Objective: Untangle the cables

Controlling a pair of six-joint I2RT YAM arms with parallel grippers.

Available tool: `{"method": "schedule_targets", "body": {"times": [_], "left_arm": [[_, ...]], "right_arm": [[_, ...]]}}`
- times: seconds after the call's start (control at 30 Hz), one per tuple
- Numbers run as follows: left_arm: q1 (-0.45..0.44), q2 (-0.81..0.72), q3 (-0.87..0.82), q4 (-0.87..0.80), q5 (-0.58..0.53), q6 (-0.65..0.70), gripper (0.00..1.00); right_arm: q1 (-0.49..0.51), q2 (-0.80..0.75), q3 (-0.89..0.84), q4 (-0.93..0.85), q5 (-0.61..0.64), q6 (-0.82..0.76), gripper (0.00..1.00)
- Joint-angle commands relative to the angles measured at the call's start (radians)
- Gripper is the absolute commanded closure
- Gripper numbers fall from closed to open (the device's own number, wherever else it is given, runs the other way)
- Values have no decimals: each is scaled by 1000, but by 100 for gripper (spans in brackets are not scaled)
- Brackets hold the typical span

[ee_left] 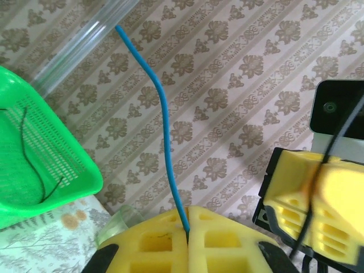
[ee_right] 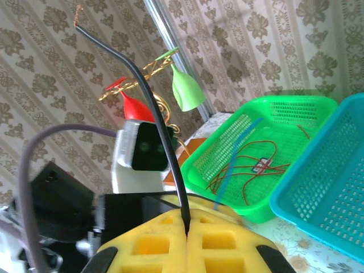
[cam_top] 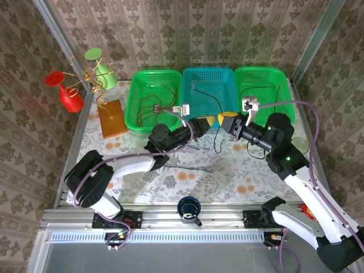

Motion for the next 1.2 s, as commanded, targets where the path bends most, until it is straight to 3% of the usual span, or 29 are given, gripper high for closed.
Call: {"method": "schedule_targets", "body": {"times": [0.0,0.13,0.2,0.27,0.4,0.53,0.87,1.17], "left_arm": [[20,-154,-37,-173,-82,152,100],[10,-354,-19,-597,-263,371,100],[-13,-444,9,-828,-432,467,100],[-29,-509,20,-940,-561,543,100],[-58,-627,-13,-1000,-738,664,100],[-75,-714,-7,-1069,-885,753,100],[-96,-870,8,-1091,-1118,1000,100],[-108,-976,-3,-1092,-1230,1095,100]], "right_arm": [[-13,-40,24,-67,98,-55,100],[-17,-90,1,-114,317,-34,100],[-19,-115,-5,-150,452,-21,100],[-19,-130,0,-200,604,-14,100],[-18,-153,10,-261,838,-14,100],[-19,-183,10,-264,973,-47,100],[-18,-242,3,-245,1166,-102,100],[-17,-276,-7,-236,1276,-108,100]]}}
